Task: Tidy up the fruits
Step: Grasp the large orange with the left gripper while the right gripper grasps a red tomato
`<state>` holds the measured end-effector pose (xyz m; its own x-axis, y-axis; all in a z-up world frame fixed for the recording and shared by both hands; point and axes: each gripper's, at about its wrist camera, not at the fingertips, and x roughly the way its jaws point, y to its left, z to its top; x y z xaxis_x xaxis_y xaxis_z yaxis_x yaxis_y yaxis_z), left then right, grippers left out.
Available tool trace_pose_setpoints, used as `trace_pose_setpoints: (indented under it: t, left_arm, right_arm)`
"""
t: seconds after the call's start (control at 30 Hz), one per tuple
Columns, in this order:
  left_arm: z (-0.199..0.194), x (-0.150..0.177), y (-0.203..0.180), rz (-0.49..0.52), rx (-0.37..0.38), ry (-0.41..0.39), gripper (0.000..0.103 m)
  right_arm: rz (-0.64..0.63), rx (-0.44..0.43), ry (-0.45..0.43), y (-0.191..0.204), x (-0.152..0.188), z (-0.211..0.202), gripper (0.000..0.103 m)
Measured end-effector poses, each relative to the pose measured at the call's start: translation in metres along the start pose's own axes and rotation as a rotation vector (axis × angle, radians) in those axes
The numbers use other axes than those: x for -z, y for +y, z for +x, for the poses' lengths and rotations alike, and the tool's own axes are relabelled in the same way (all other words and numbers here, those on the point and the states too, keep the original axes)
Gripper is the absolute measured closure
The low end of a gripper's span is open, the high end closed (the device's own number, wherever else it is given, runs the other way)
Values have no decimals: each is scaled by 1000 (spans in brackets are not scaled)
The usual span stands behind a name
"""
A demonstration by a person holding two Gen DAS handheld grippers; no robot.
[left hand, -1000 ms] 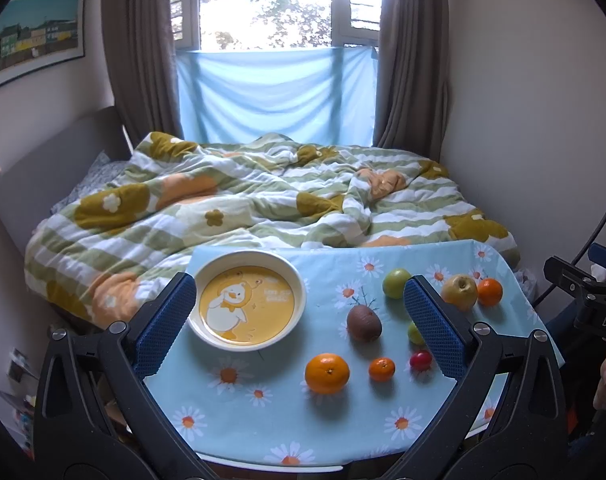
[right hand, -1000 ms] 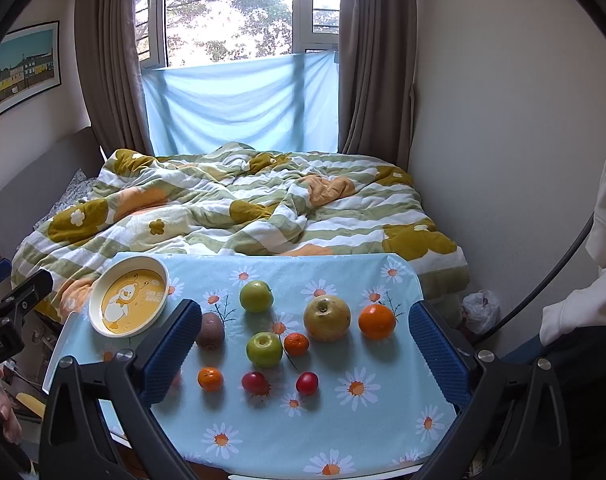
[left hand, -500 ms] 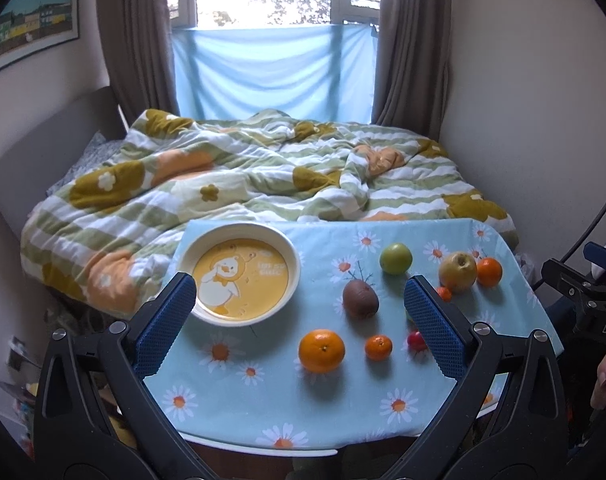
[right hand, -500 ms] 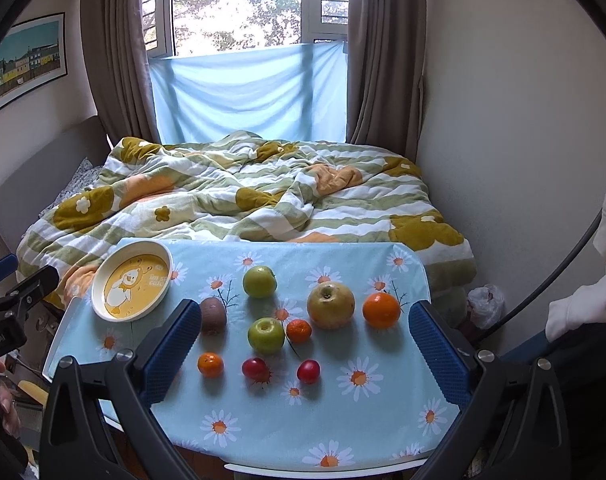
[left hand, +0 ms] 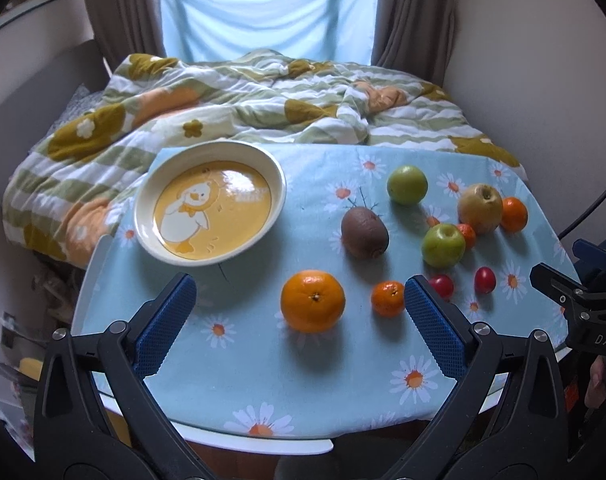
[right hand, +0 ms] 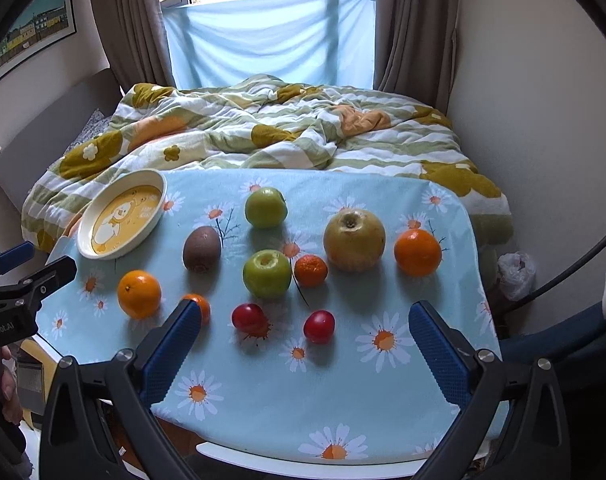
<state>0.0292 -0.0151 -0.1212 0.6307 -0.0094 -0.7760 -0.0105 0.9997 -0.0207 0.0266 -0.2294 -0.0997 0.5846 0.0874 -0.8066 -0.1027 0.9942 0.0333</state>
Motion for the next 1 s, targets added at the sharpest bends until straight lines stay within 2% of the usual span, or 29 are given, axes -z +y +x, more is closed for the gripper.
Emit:
trace_pose_setpoints:
  t: [0.33,0.43,0.5,0.67,0.77,1.0]
  left_arm:
    - [65,26,-9,9,2,97,2]
    - [78,31,-10,4,0,116,7]
    - [86,33,-12,0,-1,136,15]
    - [98,35,-11,-14,-3,165,16]
    - [106,35,-11,-17,-2,193,36]
    - [107,38,-11,-29,2,197,37]
  right_arm:
    - [-10,2,104,-10,32,56,1]
    - [-30,8,123,-9,35,67,7]
    - [-37,7,132,-11,36,73,11]
    - [-47,6,156,-13,38,84,19]
    - [-54,4,165,-12,38,89,24]
    - [-74,-21,180,-11,34,99,37]
